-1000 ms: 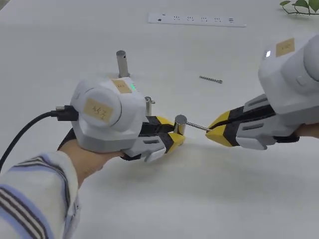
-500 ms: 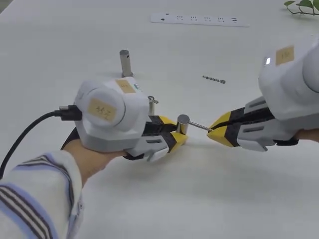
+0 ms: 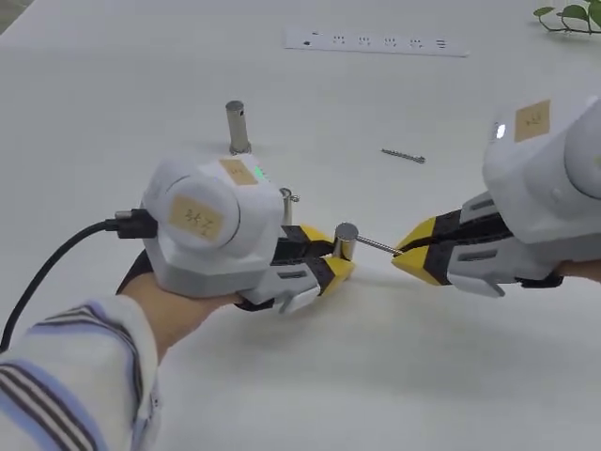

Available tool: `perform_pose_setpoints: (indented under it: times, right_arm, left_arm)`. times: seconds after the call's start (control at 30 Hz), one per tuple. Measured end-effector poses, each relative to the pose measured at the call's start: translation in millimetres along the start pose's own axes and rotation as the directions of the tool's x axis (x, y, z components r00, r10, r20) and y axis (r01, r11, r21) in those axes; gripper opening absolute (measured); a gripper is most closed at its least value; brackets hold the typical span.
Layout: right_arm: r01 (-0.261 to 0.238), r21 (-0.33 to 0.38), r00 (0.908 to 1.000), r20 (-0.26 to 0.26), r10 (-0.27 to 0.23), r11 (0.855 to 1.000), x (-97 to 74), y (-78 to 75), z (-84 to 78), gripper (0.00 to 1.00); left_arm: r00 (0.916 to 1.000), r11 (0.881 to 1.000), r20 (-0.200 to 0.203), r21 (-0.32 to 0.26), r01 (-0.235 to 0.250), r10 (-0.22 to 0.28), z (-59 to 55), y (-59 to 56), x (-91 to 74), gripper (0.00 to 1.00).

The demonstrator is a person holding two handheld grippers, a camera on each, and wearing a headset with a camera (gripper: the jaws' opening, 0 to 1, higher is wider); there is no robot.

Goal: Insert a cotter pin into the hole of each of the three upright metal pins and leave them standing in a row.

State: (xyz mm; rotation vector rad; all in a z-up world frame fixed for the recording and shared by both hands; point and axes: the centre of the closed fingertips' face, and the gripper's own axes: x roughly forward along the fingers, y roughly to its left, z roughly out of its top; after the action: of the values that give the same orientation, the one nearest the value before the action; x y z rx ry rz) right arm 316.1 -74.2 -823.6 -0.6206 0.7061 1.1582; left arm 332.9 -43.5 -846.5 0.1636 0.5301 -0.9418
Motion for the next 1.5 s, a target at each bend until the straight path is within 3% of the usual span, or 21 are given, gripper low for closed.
perform_pose_setpoints:
  times: [0.17, 0.3, 0.43, 0.53, 0.77, 0.9, 1.07, 1.5]
  right_arm:
    - [0.022, -0.065, 0.9997, -0.003, -0.022, 0.998, 0.1, -0.9, 3.0, 0.03]
    - [0.023, -0.053, 0.9997, 0.0, -0.023, 0.998, 3.0, -5.1, 0.3, 0.03]
    - [0.014, -0.056, 0.9991, 0.04, -0.012, 0.998, 5.8, -4.6, 0.0, 0.03]
    - [0.004, -0.014, 0.9971, 0.075, -0.003, 1.0, 5.6, -5.7, 1.5, 0.03]
    - [0.008, -0.082, 0.9979, 0.065, -0.002, 0.997, 5.6, -4.3, 3.6, 0.03]
    - [0.008, -0.017, 0.9989, 0.046, -0.007, 1.0, 6.2, -3.5, 2.8, 0.03]
    - [0.013, -0.028, 0.9993, 0.035, -0.012, 1.0, 3.2, 0.2, 4.0, 0.03]
    - [0.02, 0.106, 0.9973, 0.068, -0.028, 0.994, 3.7, -5.3, 4.2, 0.03]
  left_arm:
    - [1.0, 1.0, -0.001, 0.01, -0.003, 0.003, 0.1, -1.0, 0.3, 0.11]
    - [0.9999, 1.0, -0.002, 0.015, -0.013, 0.013, -0.6, 0.6, -0.4, 0.11]
    - [0.9998, 1.0, -0.003, 0.013, -0.021, 0.021, -1.2, 3.0, -1.1, 0.11]
    - [0.9997, 1.0, -0.004, 0.014, -0.023, 0.023, -1.5, 3.3, -1.5, 0.11]
    - [0.9993, 0.999, -0.007, 0.015, -0.036, 0.037, -1.4, 4.1, -1.7, 0.11]
    - [0.9989, 0.999, -0.008, 0.014, -0.047, 0.047, -1.3, 3.8, -1.6, 0.11]
    - [0.9982, 0.998, -0.005, 0.015, -0.059, 0.059, -0.8, 3.7, -1.7, 0.11]
    - [0.9955, 0.995, -0.001, -0.028, -0.095, 0.095, -0.9, 5.9, -2.4, 0.11]
